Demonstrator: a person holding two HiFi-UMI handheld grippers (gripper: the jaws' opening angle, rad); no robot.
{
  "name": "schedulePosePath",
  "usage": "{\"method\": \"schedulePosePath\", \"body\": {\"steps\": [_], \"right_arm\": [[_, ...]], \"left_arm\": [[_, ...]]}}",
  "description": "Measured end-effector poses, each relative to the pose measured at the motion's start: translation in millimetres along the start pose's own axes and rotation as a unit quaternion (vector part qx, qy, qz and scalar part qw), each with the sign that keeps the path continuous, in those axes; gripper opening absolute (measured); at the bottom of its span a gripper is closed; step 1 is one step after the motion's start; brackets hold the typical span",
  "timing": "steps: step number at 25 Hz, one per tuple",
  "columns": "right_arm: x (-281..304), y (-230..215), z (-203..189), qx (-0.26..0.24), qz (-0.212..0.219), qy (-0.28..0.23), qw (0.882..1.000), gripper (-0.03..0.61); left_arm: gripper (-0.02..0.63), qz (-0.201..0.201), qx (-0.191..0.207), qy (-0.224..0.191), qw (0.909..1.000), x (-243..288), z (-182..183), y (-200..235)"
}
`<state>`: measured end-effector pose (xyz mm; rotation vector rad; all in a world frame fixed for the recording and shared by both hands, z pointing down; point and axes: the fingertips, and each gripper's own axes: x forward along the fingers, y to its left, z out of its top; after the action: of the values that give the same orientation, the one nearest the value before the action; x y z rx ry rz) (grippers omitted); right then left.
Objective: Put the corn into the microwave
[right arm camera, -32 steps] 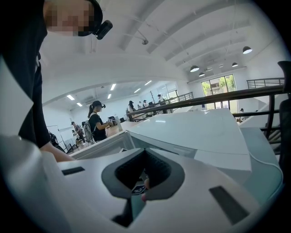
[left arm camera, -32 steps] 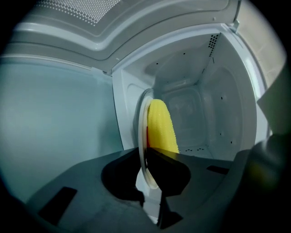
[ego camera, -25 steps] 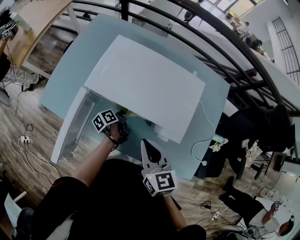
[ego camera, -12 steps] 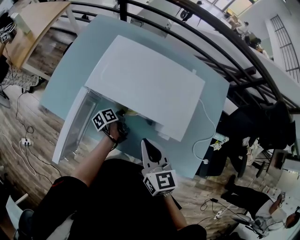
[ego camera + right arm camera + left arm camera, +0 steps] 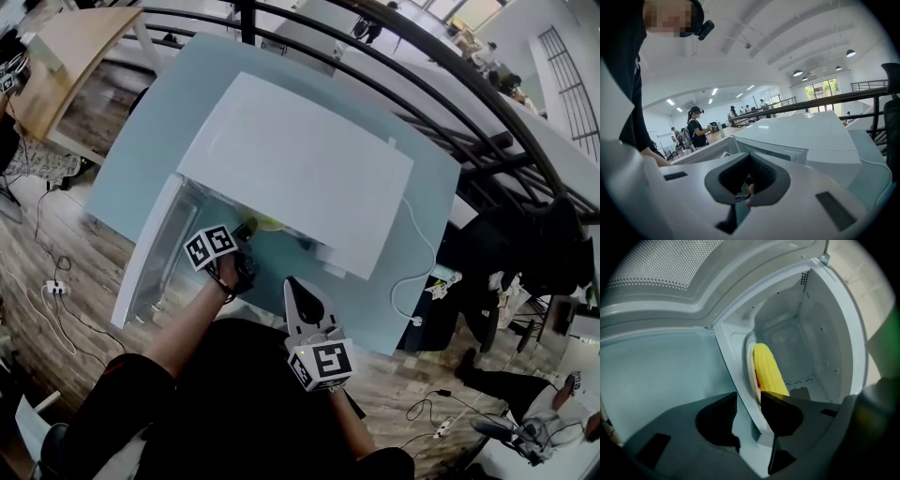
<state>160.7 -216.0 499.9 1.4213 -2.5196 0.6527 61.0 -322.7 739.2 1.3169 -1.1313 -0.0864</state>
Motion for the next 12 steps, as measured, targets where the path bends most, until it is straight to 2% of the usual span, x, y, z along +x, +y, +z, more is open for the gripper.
{"method": "schedulePosePath", "body": {"steps": [3, 6, 10, 12], "right_arm": [[1.5, 5.4, 1.3, -0.001, 0.0, -0.001, 1.0, 0.008], [2.3, 11.0, -1.7, 0.002, 0.001, -0.003, 1.0, 0.008], [3.0, 17.9, -1.9, 0.004, -0.001, -0.009, 1.0, 0.008], [2.6, 21.9, -2.8, 0.003, 0.0, -0.011, 1.0, 0.008]], "left_arm": [[0.154, 0.003, 0.02, 0.004, 0.9998, -7.3, -0.6, -0.8], [0.084, 0.015, 0.047, 0.005, 0.9988, -16.1, -2.0, -0.4], [0.064, 0.01, 0.06, 0.012, 0.9981, -26.0, -5.9, 0.6], [0.017, 0.005, 0.072, 0.014, 0.9973, -33.4, -7.9, 0.1]]}}
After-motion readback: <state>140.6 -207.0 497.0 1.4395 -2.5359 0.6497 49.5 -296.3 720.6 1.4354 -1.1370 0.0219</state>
